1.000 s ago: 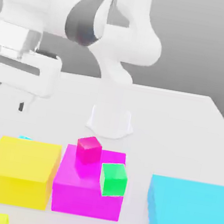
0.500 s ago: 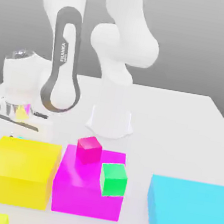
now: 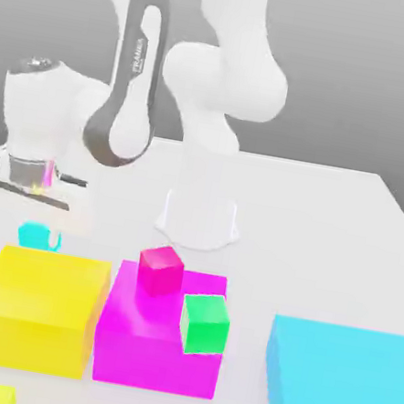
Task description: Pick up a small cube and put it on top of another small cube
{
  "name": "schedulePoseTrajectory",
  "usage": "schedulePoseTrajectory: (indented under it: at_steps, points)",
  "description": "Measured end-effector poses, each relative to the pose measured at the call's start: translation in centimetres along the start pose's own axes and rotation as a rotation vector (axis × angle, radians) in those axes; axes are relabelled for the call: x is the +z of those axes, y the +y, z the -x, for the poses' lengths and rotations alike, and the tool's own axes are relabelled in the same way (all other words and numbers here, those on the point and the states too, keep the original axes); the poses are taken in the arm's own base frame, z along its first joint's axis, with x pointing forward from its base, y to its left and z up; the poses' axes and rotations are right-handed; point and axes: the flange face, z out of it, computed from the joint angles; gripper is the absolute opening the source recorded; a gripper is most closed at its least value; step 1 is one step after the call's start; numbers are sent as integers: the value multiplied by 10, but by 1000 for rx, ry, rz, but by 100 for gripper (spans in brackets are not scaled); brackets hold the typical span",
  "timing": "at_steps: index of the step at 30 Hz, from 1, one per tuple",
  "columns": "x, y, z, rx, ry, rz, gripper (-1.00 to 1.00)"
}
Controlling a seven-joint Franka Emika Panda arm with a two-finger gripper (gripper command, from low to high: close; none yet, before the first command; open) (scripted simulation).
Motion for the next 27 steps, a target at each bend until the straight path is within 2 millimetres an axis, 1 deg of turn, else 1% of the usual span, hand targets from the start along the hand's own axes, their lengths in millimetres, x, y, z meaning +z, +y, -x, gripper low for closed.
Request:
schedulePoseTrajectory:
  at_steps: [2,8,9,10,12,14,19,23,27]
  points:
    - [-2,-1,-15,-89,-45,19,-100]
    - [-11,3,-60,-347,-194,83,-100]
    - [-20,-5,-64,-342,-203,74,-100]
    - [-30,-16,-64,-329,-204,66,-100]
    - [-49,-45,-57,-294,-196,49,-100]
    - [-68,-71,-47,-248,-186,32,-100]
    - [-115,-119,-15,-99,-172,-11,-100]
    - [-151,-156,21,1,-168,-36,-100]
    - [-183,-187,64,95,-170,-52,-100]
